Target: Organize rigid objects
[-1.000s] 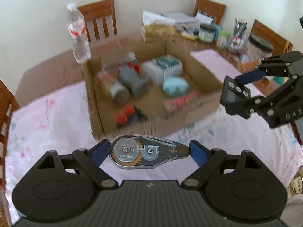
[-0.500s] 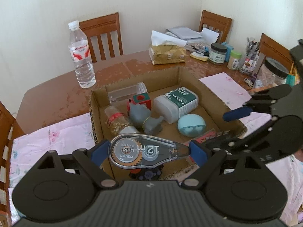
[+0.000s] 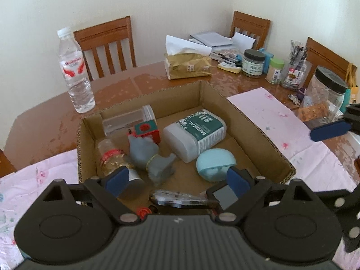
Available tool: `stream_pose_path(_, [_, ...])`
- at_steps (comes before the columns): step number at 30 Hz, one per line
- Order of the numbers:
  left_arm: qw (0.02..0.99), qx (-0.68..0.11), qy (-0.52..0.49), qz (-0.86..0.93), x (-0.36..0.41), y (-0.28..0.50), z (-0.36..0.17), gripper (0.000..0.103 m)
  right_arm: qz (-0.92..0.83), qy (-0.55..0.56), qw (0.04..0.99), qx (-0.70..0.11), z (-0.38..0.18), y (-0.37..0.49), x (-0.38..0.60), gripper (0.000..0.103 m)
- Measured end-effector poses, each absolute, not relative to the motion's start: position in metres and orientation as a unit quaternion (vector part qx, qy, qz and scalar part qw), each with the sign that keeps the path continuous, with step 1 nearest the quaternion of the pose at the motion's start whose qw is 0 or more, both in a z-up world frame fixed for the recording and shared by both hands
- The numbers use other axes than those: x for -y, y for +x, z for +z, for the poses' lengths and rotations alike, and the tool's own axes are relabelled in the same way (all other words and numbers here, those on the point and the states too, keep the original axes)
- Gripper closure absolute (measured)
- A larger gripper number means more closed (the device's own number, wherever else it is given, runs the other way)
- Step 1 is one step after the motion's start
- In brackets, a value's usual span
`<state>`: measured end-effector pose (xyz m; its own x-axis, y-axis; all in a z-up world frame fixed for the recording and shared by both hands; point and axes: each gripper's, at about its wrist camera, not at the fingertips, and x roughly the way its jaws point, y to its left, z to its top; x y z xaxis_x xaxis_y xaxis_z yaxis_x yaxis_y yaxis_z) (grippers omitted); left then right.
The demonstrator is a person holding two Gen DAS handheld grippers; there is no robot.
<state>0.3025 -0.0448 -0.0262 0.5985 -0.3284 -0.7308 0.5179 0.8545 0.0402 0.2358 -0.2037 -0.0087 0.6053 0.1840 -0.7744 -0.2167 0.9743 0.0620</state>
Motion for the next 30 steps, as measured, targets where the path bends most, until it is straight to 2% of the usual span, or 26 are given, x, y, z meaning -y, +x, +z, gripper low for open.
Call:
stream_pose_path(7, [0.897,-0.398,0.112,-0.159,0.036,0.282,-0.002,0.005,0.041,-0.003,0.885,-0.464,0.004,0.241,0.211,0.000])
stream_pose_path(14, [0.897,-0.426,0.070,-0.099,0.025,0.257,0.019,0.004,-0.003,0.008,0.875,-0.483,0.012,0.241,0.205,0.000])
stream_pose_path(20, [0.887,-0.454,0.063,-0.061,0.019,0.247,0.024,0.004,-0.016,0.008,0.876,-0.482,0.019,0.237,0.196,0.000])
stream_pose_path(30, [0.885,-0.459,0.070,-0.045,0.020,0.242,0.029,0.004,-0.009,0.013,0.874,-0.486,0.020,0.234,0.191,0.000])
